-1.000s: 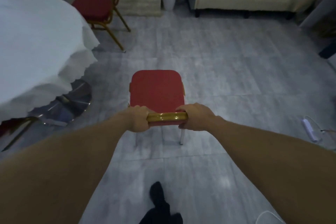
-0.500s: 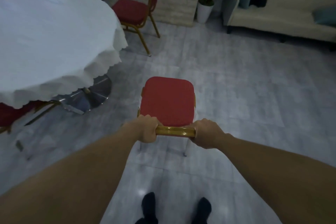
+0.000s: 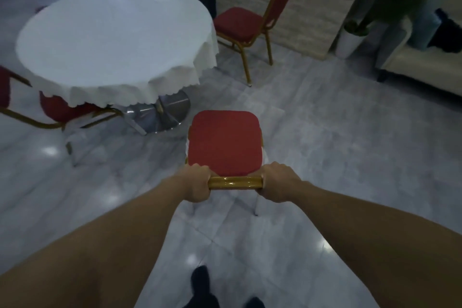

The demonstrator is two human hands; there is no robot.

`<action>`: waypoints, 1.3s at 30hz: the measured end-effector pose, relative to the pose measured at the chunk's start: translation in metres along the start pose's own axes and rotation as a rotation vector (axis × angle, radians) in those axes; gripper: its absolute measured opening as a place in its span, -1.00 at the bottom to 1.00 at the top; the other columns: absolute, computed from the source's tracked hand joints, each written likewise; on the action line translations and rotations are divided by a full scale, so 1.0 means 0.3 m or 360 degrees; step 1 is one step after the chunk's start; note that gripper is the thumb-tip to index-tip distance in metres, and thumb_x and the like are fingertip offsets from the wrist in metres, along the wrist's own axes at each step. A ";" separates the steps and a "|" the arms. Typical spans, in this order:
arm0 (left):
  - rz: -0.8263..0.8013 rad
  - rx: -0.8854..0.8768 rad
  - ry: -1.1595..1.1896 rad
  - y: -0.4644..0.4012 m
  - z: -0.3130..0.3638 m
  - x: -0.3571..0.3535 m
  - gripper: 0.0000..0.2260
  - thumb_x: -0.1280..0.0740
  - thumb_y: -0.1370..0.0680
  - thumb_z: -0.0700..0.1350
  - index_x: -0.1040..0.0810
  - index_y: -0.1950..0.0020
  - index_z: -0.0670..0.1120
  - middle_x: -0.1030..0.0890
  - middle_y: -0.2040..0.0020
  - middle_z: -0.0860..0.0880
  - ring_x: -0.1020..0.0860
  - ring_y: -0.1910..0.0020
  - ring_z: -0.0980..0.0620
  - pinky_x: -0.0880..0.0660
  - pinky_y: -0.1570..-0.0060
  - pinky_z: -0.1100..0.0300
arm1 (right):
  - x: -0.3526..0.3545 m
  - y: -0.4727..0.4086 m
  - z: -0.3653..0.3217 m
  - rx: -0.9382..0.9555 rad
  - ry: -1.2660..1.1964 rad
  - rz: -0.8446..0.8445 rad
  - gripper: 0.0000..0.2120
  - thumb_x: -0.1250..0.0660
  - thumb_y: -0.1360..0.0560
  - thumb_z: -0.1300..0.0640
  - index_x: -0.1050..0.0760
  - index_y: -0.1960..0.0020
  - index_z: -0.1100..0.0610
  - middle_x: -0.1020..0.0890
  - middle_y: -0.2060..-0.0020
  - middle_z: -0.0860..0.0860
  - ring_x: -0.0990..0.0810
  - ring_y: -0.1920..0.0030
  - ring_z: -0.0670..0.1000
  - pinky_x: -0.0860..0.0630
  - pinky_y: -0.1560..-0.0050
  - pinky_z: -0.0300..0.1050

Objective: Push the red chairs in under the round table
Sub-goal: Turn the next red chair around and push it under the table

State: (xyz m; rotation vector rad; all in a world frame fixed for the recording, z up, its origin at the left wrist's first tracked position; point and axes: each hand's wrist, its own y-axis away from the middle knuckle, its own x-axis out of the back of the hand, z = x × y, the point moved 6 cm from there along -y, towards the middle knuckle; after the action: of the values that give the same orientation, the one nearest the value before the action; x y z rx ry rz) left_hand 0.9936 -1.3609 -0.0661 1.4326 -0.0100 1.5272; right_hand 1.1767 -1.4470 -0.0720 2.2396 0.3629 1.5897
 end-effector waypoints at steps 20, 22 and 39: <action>0.0126 0.0522 0.0396 -0.195 0.030 0.095 -0.47 -0.17 -0.35 -0.05 -0.59 -0.30 0.11 -0.61 -0.11 -0.11 -0.59 -0.10 -0.21 -0.58 -0.10 -0.05 | 0.237 -0.360 0.183 0.0452 0.0278 -0.0229 -0.69 -0.31 -0.57 0.08 -0.63 -0.19 -0.26 -0.61 0.16 -0.09 -0.67 0.08 0.12 -0.44 0.16 -0.10; 0.0155 0.0578 0.0430 -0.226 0.056 0.110 -0.55 -0.22 -0.40 -0.09 -0.60 -0.26 0.11 -0.61 -0.12 -0.10 -0.60 -0.10 -0.20 -0.58 -0.12 -0.06 | 0.271 -0.387 0.211 0.0532 0.0301 -0.0259 -0.69 -0.30 -0.59 0.07 -0.63 -0.20 -0.27 -0.56 0.18 -0.10 -0.64 0.10 0.10 -0.42 0.16 -0.10; 0.0134 0.0709 0.0642 -0.483 0.213 0.258 -0.43 -0.22 -0.49 -0.25 -0.47 -0.46 0.14 -0.60 -0.19 -0.08 -0.60 -0.14 -0.13 -0.58 -0.12 0.01 | 0.486 -0.630 0.424 0.0874 0.0544 -0.0273 -0.73 -0.33 -0.57 0.05 -0.64 -0.19 -0.23 -0.70 0.04 -0.05 -0.67 0.05 0.07 -0.45 0.16 -0.09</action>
State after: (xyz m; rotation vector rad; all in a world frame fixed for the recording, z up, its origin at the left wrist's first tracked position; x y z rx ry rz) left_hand 1.1489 -1.2783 -0.0740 1.4425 0.5497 1.9487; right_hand 1.3457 -1.2358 -0.0687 2.2024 1.1774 1.9516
